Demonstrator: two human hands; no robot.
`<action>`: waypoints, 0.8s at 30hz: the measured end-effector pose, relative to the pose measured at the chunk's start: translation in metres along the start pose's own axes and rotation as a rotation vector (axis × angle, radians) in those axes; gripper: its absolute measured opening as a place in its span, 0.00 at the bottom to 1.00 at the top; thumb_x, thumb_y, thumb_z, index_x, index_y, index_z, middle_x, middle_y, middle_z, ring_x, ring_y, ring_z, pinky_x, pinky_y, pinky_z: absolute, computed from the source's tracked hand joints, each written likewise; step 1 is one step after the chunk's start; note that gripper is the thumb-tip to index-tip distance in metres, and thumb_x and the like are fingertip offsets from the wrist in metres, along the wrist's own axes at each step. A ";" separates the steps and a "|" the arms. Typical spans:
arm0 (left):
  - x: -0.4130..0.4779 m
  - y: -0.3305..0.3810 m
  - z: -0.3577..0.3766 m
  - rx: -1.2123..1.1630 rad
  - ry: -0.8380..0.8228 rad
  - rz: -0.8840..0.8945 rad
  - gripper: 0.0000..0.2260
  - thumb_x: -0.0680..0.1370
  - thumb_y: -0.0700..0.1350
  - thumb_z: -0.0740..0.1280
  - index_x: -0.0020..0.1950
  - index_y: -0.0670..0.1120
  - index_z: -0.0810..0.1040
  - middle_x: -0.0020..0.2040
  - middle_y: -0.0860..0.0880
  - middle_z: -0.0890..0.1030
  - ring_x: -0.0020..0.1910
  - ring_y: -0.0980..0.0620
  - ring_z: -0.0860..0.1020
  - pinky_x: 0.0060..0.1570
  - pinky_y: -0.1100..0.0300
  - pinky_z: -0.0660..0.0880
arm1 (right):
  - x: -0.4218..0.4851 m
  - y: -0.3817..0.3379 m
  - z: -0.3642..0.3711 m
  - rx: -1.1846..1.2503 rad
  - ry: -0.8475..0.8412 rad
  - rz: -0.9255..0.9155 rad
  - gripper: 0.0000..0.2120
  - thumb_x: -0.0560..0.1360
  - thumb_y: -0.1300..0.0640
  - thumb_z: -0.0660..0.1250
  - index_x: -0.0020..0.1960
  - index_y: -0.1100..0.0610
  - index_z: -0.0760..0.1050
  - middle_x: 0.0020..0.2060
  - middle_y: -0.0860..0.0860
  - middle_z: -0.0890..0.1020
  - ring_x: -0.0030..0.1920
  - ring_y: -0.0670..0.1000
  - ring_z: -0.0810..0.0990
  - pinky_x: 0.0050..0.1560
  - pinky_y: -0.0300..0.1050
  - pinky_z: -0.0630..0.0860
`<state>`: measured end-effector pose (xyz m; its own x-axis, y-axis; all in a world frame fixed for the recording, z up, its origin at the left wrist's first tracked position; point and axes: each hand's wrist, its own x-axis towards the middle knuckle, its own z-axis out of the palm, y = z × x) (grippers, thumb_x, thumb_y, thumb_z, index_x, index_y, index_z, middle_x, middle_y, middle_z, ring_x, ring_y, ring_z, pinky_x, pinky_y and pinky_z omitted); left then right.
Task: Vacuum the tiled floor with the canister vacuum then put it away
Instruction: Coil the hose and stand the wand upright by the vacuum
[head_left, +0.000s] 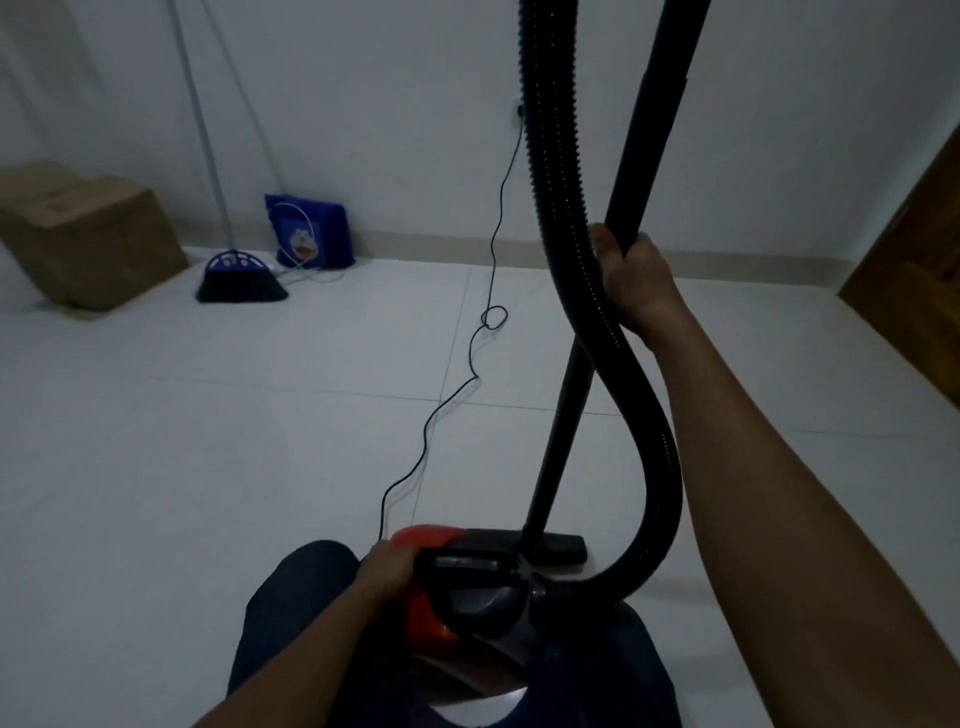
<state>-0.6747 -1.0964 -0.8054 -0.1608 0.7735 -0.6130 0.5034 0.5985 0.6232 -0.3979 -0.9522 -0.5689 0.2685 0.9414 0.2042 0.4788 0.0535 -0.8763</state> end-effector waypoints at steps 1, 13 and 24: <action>-0.003 0.000 0.000 0.006 -0.003 0.010 0.09 0.82 0.43 0.61 0.60 0.42 0.73 0.47 0.46 0.76 0.46 0.46 0.76 0.49 0.56 0.73 | -0.002 -0.001 -0.001 0.001 -0.001 0.002 0.28 0.78 0.35 0.59 0.64 0.57 0.72 0.51 0.53 0.81 0.50 0.53 0.80 0.54 0.50 0.76; -0.006 0.027 0.009 0.013 -0.072 0.080 0.11 0.84 0.47 0.59 0.56 0.43 0.79 0.56 0.41 0.79 0.46 0.48 0.76 0.46 0.59 0.74 | -0.008 -0.004 -0.004 -0.004 -0.007 0.038 0.30 0.77 0.33 0.58 0.65 0.57 0.71 0.53 0.53 0.81 0.53 0.56 0.80 0.60 0.56 0.75; 0.122 -0.057 0.049 -0.107 -0.176 0.155 0.16 0.73 0.62 0.65 0.53 0.58 0.86 0.49 0.54 0.87 0.49 0.54 0.85 0.56 0.50 0.81 | 0.000 0.000 -0.001 -0.011 0.004 0.031 0.28 0.78 0.34 0.58 0.64 0.56 0.71 0.46 0.49 0.80 0.47 0.51 0.80 0.52 0.50 0.75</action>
<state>-0.6813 -1.0461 -0.9400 0.0661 0.8149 -0.5758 0.4163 0.5019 0.7582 -0.3968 -0.9531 -0.5686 0.2870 0.9411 0.1787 0.4795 0.0203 -0.8773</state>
